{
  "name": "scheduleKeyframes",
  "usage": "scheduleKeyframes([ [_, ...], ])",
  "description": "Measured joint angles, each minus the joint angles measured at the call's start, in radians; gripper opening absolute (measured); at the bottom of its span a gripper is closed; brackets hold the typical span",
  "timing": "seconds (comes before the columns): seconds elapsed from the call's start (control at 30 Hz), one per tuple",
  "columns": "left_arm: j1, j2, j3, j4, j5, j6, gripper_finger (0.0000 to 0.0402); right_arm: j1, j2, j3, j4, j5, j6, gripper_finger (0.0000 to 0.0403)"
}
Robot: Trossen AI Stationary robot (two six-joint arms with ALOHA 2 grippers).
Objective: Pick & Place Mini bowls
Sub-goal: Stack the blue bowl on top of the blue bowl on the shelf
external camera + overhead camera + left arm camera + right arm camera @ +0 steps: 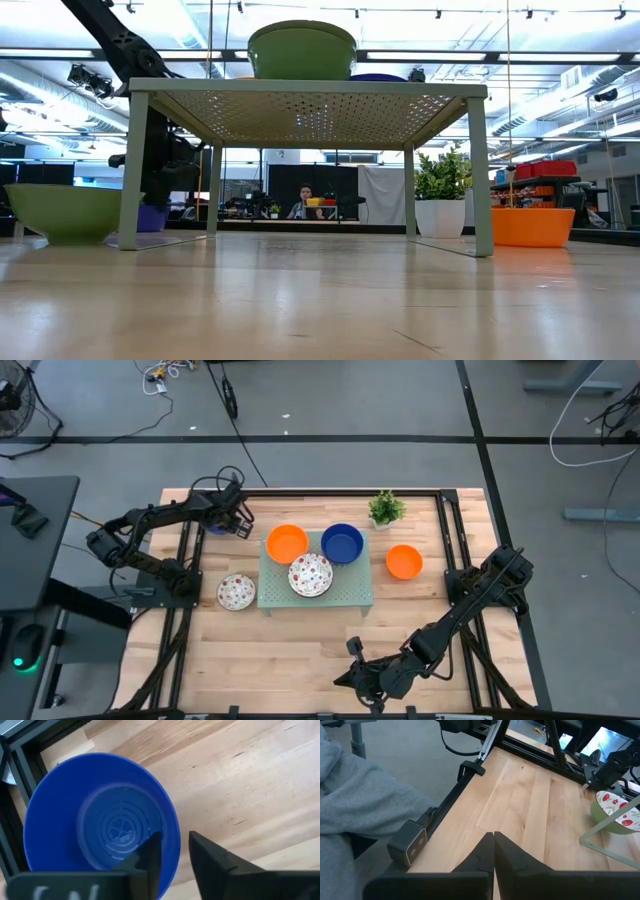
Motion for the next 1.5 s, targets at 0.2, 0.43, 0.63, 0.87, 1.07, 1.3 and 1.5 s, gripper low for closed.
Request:
scheduleKeyframes([
  [0.2,0.009,0.0,0.0,0.014,-0.001,0.01,0.004,0.0,0.0,0.0,0.0,0.0,0.0,0.0007],
  [0.43,0.006,0.0,0.0,0.008,0.013,0.059,0.0009,0.0,0.0,0.0,0.0,0.0,0.0,0.0007],
  [0.63,-0.026,-0.02,0.002,-0.05,0.001,0.084,0.0005,0.0,0.0,0.0,-0.005,0.0,0.0,0.0007],
  [0.87,-0.084,-0.136,0.033,-0.168,-0.01,0.083,0.0004,0.0,0.0,0.0,-0.005,0.0,0.0,0.0007],
  [1.07,-0.145,-0.265,0.133,-0.311,-0.013,0.083,0.0002,0.0,0.0,0.0,-0.005,0.0,0.0,0.0007],
  [1.3,-0.322,-0.319,0.358,-0.451,-0.013,0.068,0.0001,0.023,-0.031,0.0,-0.074,0.0,0.058,0.0007],
  [1.5,-0.547,-0.275,0.573,-0.448,0.006,0.056,0.0001,0.077,-0.117,0.0,-0.177,0.028,0.223,0.0005],
])
